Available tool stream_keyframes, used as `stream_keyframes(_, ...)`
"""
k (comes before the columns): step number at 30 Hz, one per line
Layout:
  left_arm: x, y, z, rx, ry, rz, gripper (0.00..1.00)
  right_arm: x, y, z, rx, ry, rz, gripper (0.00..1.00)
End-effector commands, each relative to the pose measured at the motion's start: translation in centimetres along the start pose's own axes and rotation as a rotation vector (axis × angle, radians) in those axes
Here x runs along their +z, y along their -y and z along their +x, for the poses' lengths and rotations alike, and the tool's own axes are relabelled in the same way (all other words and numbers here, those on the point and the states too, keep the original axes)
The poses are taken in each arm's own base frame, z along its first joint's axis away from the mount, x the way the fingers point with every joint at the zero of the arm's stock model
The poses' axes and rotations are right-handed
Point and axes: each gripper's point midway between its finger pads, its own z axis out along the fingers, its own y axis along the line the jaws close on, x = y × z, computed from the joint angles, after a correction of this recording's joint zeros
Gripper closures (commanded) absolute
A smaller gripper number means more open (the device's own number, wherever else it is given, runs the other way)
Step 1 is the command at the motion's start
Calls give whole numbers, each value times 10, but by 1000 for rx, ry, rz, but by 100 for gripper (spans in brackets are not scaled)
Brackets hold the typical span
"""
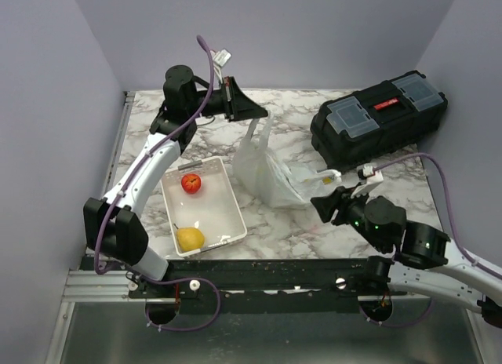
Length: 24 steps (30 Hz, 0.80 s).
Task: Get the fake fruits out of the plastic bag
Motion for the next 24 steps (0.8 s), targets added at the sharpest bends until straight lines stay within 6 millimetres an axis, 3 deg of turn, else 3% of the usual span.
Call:
stream_keyframes(1,-28,-12,46,49,-98,-119,100,7,-19,3,-53,-55,-52,41)
stream_keyframes(4,-40,-14,57,90,-98,-183,99,10,-18,0,-64,-58,-19,19)
stream_keyframes(6,-47,-15,60,123,-86,-228,93,9,-21,-5,-59,-58,-22,9)
stream_keyframes(9,-58,-10,61,175,-48,-277,74,5,-33,-14,-47,-52,-71,0)
stream_keyframes(12,-70,-4,63,221,-12,-324,50,3,-46,-22,-27,-41,-128,0)
stream_keyframes(16,-89,1,67,251,30,-419,31,9,-55,-19,-22,-45,-151,0)
stream_keyframes(21,-110,-5,90,241,17,-548,24,18,-57,-9,-30,-69,-142,4)
stream_keyframes(24,-113,-1,104,326,11,-671,23,19,-58,-6,-24,-69,-153,7)
